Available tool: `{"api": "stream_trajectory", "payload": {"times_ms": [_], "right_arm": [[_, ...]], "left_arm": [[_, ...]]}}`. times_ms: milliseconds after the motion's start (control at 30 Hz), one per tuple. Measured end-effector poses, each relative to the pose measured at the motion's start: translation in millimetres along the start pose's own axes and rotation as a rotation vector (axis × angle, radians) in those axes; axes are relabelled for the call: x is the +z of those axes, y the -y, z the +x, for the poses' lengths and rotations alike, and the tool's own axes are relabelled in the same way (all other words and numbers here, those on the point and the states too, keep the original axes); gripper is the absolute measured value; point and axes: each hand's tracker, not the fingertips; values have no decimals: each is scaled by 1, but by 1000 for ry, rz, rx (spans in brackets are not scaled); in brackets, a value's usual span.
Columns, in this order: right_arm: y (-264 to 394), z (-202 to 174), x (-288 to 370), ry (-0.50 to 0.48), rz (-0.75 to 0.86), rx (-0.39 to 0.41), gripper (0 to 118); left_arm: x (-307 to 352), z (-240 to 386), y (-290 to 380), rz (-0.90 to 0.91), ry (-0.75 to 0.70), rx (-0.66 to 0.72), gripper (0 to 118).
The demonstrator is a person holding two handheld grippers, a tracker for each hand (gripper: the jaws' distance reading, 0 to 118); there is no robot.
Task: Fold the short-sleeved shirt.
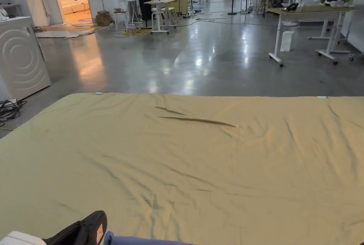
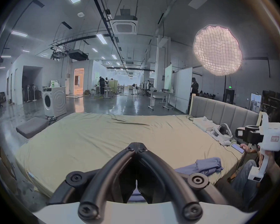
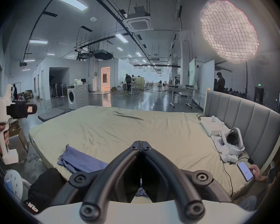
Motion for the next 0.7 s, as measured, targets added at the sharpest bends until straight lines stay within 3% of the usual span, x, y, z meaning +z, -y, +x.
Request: {"api": "stream_trajectory", "payload": {"times_ms": [100,167,200,233,267,300,467,600,667,700], "right_arm": [[2,5,-1,-10,-20,-36,0],[6,8,-2,-9,-39,-69,0],[8,9,-3,-9,-55,-88,0],[11,9,-4,-3,-62,-98,0],[13,10,-5,11,-70,-105,0],[15,10,-6,20,-90,-110,0],[25,14,-13,43,-143,-141,0],[30,13,-18,55,-186,-169,0],[31,13,-19,57,-201,-173,0],[31,12,-19,60,-208,-171,0]], "left_arm": [[-22,-27,10,-83,11,34,1],[-46,-55,25,-182,-3,178,11],[-58,-73,39,-206,-7,314,31],[-68,-90,54,-222,22,428,71],[-80,-106,67,-278,60,516,98],[-92,-120,80,-329,55,575,110],[-144,-161,131,-502,37,638,110],[-179,-193,174,-506,174,973,110],[-191,-196,188,-531,195,1083,110],[-194,-205,196,-538,142,1050,110]]}}
